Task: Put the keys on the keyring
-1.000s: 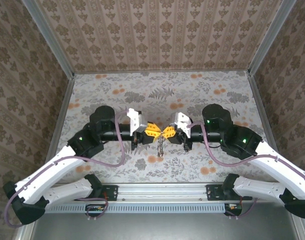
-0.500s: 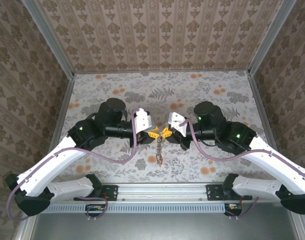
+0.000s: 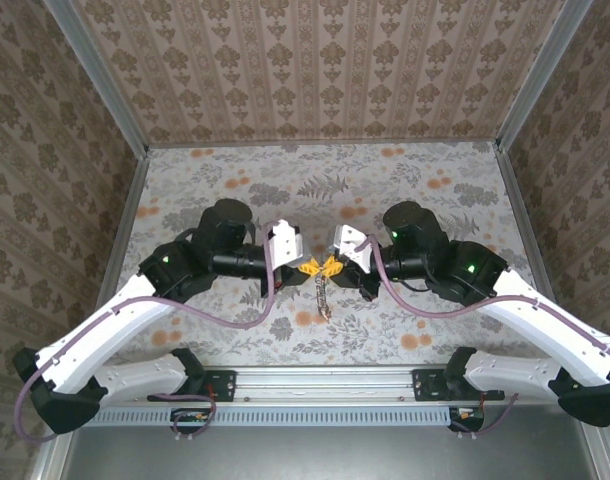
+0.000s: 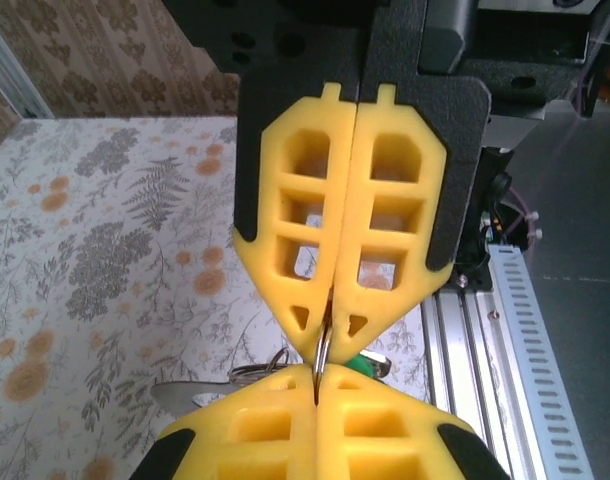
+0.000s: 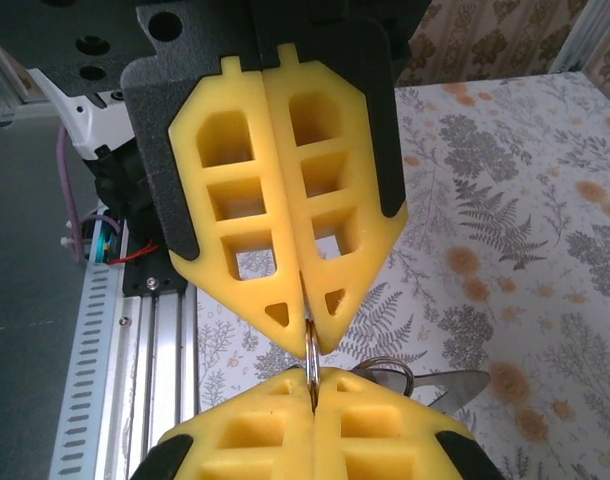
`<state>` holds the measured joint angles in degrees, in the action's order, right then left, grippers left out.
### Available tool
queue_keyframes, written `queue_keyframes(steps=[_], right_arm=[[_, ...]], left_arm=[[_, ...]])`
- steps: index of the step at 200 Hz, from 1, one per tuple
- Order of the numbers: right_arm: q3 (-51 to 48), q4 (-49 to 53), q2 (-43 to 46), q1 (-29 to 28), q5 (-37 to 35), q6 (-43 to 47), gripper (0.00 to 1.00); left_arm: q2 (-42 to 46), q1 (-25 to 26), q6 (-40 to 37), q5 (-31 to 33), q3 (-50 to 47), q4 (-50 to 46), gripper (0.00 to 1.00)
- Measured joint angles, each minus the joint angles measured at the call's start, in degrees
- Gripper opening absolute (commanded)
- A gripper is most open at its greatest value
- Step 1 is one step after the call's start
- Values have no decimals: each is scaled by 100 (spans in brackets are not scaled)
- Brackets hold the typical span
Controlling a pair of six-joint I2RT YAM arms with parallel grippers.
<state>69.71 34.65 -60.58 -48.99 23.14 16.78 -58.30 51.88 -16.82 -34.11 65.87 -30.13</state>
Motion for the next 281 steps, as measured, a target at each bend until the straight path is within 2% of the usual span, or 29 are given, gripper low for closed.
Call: queue_keyframes(steps=[16,52,82,95,118,134,152,166,187,216,281], right_arm=[[-111,-170,87,-2,109,-17,15],[-409,-675,424,9,310,-98,15],[-518,-905,575,48,308,-199,15],[-595,-1043,645,48,306,-225,13],[-713,-1287,763,52,306,-334,0],[-748,-1373,804,59,306,-363,0],[-741,-1331,776,76,304,-348,0],[-632,-1204,686,94,280,-297,0],[-400,-970,522,118,234,-175,0],[-332,-638,308,118,216,-52,0],[-284,-422,229,118,221,2,0]], left_arm=[[273,-74,330,-232,-433,612,0],[555,-136,1051,-625,-1082,1987,0],[566,-155,1414,-754,-1325,2728,0],[603,-173,1550,-800,-1425,2990,0],[669,-177,1805,-863,-1596,3447,0],[667,-184,1875,-901,-1602,3517,0],[634,-160,1733,-844,-1390,3056,0],[501,-85,1377,-634,-918,2205,13],[203,66,822,-212,-94,1056,21],[-61,254,254,146,581,168,22],[-282,286,-214,459,667,-713,22]])
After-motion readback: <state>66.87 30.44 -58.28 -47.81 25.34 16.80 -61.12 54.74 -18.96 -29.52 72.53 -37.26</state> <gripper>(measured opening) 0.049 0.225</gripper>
